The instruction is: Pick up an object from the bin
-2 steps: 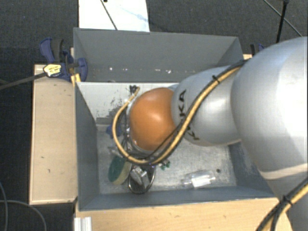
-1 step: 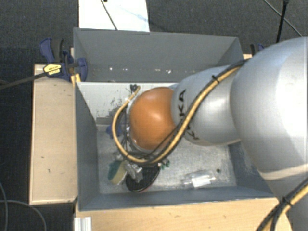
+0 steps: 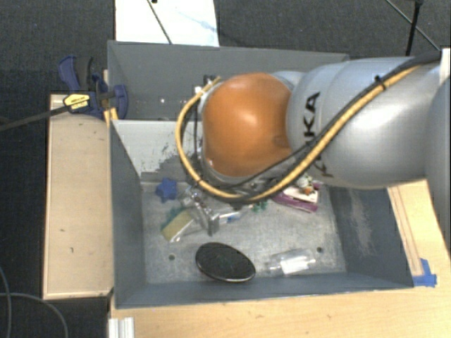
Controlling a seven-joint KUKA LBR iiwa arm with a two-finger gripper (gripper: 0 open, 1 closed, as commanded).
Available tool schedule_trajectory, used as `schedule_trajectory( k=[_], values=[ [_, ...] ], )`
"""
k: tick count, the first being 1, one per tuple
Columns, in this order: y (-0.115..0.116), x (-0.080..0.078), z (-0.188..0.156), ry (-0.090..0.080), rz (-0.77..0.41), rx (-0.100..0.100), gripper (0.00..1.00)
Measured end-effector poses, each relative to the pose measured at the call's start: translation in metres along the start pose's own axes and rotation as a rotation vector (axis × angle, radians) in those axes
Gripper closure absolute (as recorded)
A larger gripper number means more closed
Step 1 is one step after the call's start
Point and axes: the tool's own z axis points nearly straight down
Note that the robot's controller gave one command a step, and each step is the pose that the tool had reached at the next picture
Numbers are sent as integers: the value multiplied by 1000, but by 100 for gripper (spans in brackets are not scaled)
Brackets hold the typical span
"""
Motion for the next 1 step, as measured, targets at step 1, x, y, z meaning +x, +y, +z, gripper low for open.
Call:
schedule_trajectory(
  k=[1],
  values=[
    [-1, 13, -83, 3, -581, -3, 100]
  ],
)
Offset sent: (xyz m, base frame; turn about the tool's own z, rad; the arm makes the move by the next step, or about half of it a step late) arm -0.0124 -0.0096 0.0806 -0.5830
